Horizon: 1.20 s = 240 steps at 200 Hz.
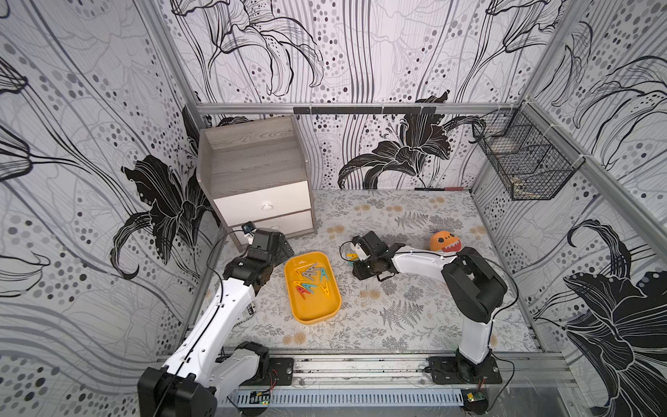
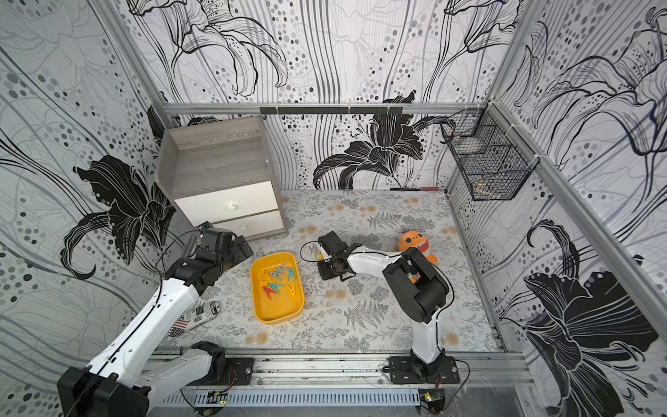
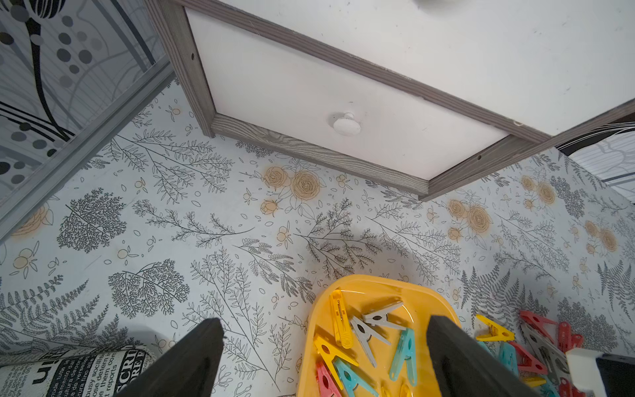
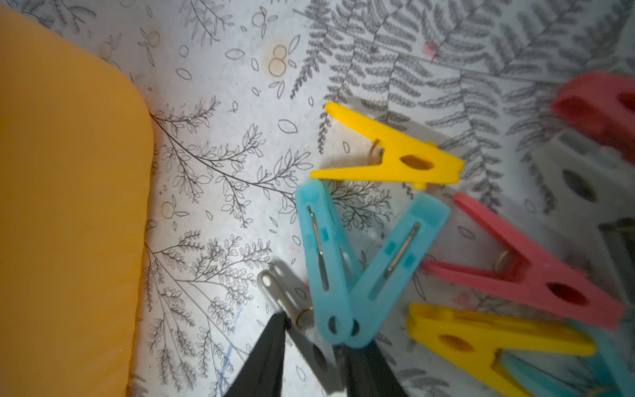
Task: Put the clothespins into the storage box
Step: Pick up the clothespin from the center of the board.
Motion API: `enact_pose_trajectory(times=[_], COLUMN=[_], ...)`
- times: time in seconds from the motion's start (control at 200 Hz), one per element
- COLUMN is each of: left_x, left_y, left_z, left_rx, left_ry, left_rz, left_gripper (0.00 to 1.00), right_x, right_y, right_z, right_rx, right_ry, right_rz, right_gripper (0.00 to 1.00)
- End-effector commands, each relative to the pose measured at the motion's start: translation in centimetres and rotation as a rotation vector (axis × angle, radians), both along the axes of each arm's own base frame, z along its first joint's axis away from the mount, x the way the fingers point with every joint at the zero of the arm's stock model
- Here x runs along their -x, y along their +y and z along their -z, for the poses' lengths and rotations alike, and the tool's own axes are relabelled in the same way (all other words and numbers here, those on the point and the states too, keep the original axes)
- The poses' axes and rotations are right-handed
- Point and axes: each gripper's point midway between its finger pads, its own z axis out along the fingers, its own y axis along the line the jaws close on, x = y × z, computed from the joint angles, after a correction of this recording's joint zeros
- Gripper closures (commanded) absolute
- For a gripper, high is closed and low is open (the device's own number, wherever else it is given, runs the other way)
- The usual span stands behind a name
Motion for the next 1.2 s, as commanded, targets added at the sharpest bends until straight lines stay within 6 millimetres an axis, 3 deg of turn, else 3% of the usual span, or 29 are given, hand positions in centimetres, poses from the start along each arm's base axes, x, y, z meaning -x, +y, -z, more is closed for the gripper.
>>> enact_pose_trajectory(times=[0.0,0.431,0.761,0.886,1.021,1.197], left_x=[-0.4,-0.5,-0.4,-0.4,-0.5,-0.7], left_y=[0.0,0.0,0.0,0.0,0.0,0.0], left_z=[-0.7,-0.9,-0.9,-1.0,-0.9,-0.8], left_rx=[0.007,0.007,0.008,0.009,0.007,0.007], left_ry=[-0.03,-0.033,-0.033,-0.035,-0.032,-0.031], left_rz=[0.0,0.001,0.003,0.002,0.002,-0.001], left_gripper=[0.03,0.03,0.03,0.03,0.03,0.03], right_x=[1.0,1.9,1.8,1.7,1.9,3.8], right_y=[0.2,0.7,0.5,0.9,2.2,6.2], right_z=[0.7,0.1,0.3,-1.8,-5.8,-9.8], right_rx=[0.021,0.022,0.039,0.01,-0.053,-0.136], right_ry=[0.032,0.012,0.009,-0.021,-0.081,-0.136], right_rz=[-0.039,-0.079,-0.068,-0.074,-0.093,-0.171], right_gripper=[0.66,0.6,0.8,0.83,0.83,0.83])
